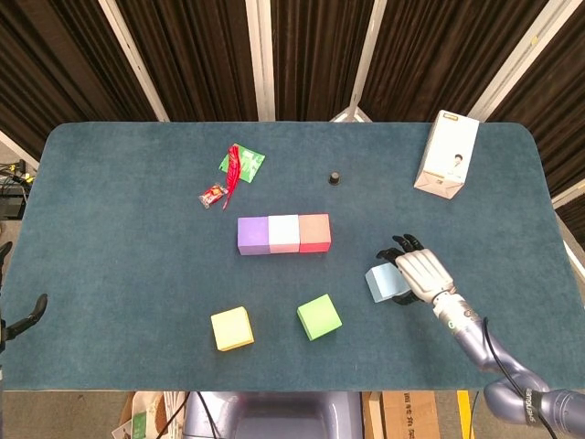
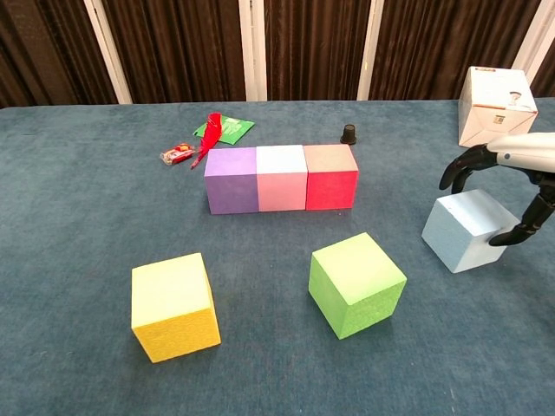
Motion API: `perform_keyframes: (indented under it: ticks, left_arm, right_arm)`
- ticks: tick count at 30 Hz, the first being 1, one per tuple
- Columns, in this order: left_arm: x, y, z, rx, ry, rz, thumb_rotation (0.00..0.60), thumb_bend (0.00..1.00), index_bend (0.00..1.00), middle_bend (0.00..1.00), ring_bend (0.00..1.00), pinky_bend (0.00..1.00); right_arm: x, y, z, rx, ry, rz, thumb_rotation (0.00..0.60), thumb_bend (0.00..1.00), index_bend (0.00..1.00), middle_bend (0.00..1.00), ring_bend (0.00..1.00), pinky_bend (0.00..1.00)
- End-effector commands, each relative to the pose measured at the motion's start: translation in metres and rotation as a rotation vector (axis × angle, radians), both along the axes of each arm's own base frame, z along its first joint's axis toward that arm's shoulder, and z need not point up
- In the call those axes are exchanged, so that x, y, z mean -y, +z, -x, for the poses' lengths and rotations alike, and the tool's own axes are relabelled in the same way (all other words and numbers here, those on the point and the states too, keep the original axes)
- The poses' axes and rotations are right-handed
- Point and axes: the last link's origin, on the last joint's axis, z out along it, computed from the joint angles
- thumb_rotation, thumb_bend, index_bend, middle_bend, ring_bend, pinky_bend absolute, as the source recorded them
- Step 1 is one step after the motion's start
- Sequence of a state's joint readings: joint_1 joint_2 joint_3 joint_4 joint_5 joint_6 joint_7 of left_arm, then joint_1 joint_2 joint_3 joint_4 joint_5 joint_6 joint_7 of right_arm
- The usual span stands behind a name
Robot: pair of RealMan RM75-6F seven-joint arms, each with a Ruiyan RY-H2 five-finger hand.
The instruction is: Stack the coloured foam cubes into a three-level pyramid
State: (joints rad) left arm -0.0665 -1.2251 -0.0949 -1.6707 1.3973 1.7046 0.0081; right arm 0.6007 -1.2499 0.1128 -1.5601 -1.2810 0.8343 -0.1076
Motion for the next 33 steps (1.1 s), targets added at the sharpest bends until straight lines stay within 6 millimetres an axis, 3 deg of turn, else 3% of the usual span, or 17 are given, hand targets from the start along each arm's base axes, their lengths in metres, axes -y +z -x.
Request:
perform_keyframes:
  ticks: [1, 12, 22, 33]
  left_arm:
    - [0.0, -0.001, 0.0, 0.0, 0.004, -0.001, 0.6, 0.36, 0.1, 0.02, 0.0, 0.0]
    - [-0.002, -0.002, 0.001, 0.009, 0.022, -0.006, 0.6, 0.36, 0.1, 0.02, 0.0, 0.0]
    - [-0.002, 0.0, 0.002, 0.025, 0.028, -0.024, 0.6, 0.36, 0.1, 0.02, 0.0, 0.0]
    - [-0.003, 0.003, 0.005, -0.008, 0.043, -0.014, 0.6, 0.36, 0.1, 0.02, 0.0, 0.0]
  right_arm:
    - [0.001, -0.001, 0.0, 0.006, -0.001, 0.003, 0.6, 0.19, 0.27, 0.31, 0.09, 0.0]
    - [0.002, -0.003, 0.001, 0.007, 0.001, -0.001, 0.6, 0.24, 0.37, 0.33, 0.11, 0.0]
    - [0.002, -0.004, -0.002, 0.019, 0.009, 0.014, 0.6, 0.27, 0.39, 0.39, 0.18, 0.0]
    - [0.004, 0.024, -0.027, 0.017, 0.051, 0.046, 0.6, 0.27, 0.39, 0.44, 0.23, 0.0]
